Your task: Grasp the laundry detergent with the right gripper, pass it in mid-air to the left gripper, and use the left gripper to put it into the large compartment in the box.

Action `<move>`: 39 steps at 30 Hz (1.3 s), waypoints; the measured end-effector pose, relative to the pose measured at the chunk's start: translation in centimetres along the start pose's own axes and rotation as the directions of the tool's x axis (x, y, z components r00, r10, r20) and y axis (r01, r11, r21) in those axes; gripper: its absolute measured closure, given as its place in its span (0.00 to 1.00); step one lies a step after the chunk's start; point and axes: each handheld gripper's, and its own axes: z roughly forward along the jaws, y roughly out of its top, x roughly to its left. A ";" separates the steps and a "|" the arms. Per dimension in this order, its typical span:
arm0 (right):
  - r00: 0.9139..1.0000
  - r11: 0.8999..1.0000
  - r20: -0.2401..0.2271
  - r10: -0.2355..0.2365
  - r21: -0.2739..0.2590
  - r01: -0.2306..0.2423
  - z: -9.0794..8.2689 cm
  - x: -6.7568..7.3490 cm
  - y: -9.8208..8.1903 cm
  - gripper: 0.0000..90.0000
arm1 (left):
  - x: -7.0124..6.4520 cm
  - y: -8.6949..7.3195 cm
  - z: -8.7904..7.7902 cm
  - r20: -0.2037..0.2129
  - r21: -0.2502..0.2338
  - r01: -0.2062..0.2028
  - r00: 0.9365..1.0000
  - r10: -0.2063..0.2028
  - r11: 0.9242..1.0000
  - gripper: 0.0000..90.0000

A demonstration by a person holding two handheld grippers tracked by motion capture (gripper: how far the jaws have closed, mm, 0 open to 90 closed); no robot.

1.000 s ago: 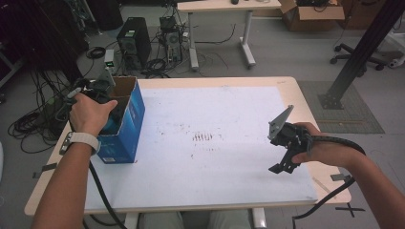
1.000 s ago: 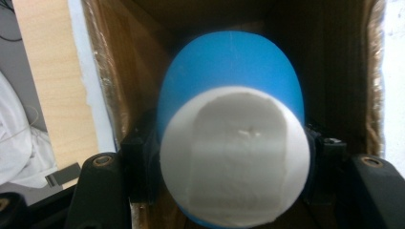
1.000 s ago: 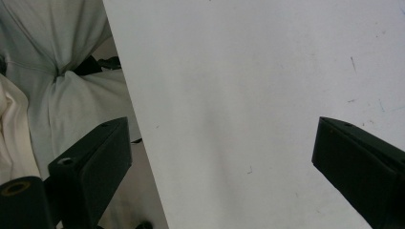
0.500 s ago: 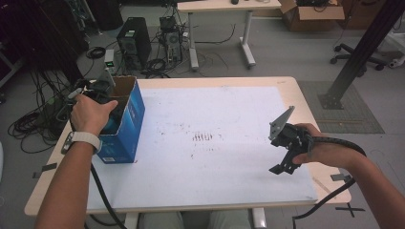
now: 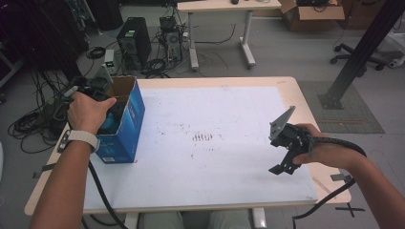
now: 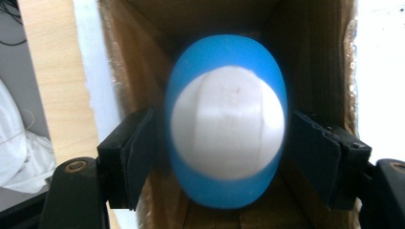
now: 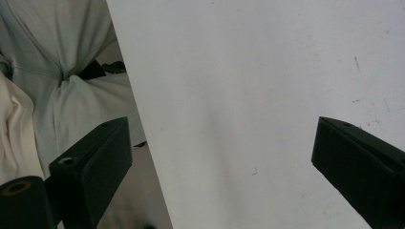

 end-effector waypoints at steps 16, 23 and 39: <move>1.000 1.000 0.013 -0.010 -0.018 0.010 -0.7 0.7 -0.1 0.07 | -0.7 -1.2 -5.3 0.034 -0.035 -0.053 0.998 0.054 0.998 0.23; 1.000 0.999 0.019 -0.020 -0.025 0.020 -1.0 1.1 0.1 0.07 | -1.7 -2.3 -7.7 0.035 -0.059 -0.096 0.995 0.098 0.994 0.22; 0.999 0.999 0.029 -0.023 -0.031 0.024 -1.6 1.6 -0.1 0.08 | -5.1 -4.2 -11.5 0.066 -0.098 -0.206 0.975 0.213 0.974 0.16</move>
